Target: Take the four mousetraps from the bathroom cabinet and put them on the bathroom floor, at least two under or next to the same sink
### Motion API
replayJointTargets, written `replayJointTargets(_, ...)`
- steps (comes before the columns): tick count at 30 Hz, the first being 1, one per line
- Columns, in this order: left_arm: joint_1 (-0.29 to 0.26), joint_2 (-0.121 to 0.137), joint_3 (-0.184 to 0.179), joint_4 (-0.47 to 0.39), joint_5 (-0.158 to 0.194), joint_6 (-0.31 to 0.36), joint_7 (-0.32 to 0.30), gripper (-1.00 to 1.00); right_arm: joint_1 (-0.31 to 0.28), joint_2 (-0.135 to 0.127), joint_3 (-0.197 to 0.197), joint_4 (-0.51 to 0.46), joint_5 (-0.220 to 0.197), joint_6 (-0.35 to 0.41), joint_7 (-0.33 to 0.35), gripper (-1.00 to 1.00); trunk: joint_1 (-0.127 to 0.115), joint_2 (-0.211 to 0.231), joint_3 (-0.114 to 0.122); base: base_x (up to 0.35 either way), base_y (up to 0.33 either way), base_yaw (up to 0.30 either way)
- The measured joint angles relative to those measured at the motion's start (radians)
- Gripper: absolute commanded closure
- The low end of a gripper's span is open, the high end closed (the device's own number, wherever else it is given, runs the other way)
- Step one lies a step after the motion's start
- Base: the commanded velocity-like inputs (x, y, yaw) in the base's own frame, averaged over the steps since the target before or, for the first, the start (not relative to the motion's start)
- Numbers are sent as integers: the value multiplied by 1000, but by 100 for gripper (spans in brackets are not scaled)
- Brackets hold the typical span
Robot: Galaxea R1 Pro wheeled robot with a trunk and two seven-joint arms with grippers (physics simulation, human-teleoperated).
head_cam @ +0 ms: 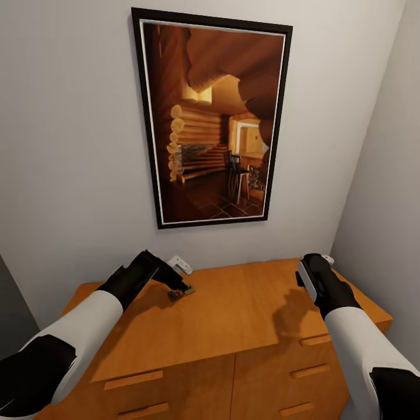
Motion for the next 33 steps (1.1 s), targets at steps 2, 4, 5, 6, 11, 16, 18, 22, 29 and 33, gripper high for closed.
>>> replayJointTargets(2,0,0,1,0,0,0,-1,-100,0,1,0,0,0,0,0,100,8,-14,-6,0,0,0)
replayJointTargets(4,0,1,1,1,0,0,-1,-100,0,1,0,0,0,0,0,100,15,-28,-13,0,0,0)
replayJointTargets(5,0,1,1,1,0,0,-1,-100,-1,1,0,0,0,0,0,100,19,-35,-16,0,0,0)
replayJointTargets(6,0,1,1,1,0,0,-1,-100,0,1,0,0,0,0,0,100,23,-42,-19,0,0,0)
replayJointTargets(11,0,1,1,2,0,-1,-1,-100,0,1,0,0,0,0,0,100,42,-77,-35,0,0,0)
replayJointTargets(16,0,1,1,1,0,-1,-2,-100,0,0,0,0,1,0,0,100,54,-98,-44,0,0,0)
replayJointTargets(18,0,1,1,0,0,-1,-2,-100,0,0,0,0,1,0,0,100,54,-98,-44,0,0,0)
replayJointTargets(22,0,1,1,-1,0,-2,-2,-100,0,0,0,0,1,0,0,100,54,-98,-44,0,0,0)
replayJointTargets(29,0,0,1,-1,0,-2,-2,-100,0,1,1,0,0,0,0,100,65,-119,-53,0,0,0)
replayJointTargets(33,0,0,1,-1,0,-1,-1,-100,-1,1,1,0,2,0,0,100,77,-140,-63,0,0,0)
